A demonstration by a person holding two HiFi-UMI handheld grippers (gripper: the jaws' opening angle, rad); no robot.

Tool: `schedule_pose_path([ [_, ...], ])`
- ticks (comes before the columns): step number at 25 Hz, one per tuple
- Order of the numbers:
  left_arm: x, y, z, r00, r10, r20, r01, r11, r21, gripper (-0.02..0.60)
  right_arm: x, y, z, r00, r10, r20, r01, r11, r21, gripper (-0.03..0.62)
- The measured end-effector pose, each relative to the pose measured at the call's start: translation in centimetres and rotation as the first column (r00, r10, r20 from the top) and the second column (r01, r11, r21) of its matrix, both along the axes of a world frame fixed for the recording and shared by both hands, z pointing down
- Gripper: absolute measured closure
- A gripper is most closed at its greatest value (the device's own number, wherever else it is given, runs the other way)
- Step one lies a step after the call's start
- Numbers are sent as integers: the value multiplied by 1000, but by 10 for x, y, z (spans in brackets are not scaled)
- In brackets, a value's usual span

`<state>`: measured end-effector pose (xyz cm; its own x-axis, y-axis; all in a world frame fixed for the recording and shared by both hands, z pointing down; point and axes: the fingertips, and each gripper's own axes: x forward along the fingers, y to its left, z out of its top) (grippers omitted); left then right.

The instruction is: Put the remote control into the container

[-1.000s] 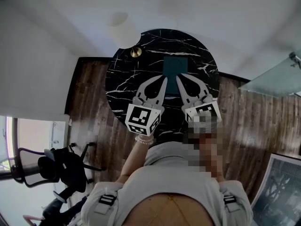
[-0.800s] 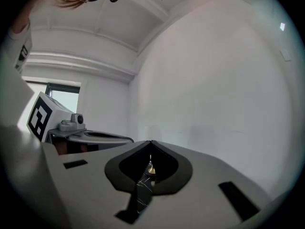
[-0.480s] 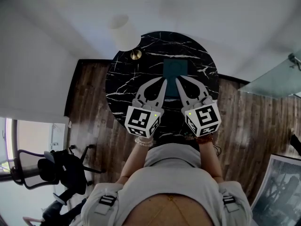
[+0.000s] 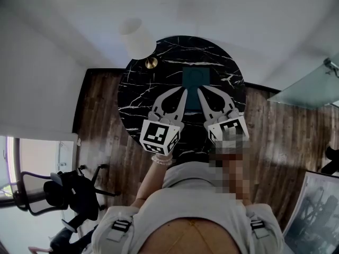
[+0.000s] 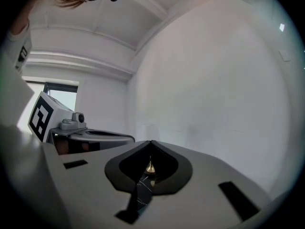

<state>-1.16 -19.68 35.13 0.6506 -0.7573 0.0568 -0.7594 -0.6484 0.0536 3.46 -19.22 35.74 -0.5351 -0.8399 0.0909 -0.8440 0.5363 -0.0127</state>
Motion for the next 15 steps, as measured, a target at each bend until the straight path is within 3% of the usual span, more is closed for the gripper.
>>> schedule_pose_path([
  [15,4,-4,4,1000,-8,5,8,1000,-10,575,2,-4,5,1000,-17,1,17,1000,-14,583],
])
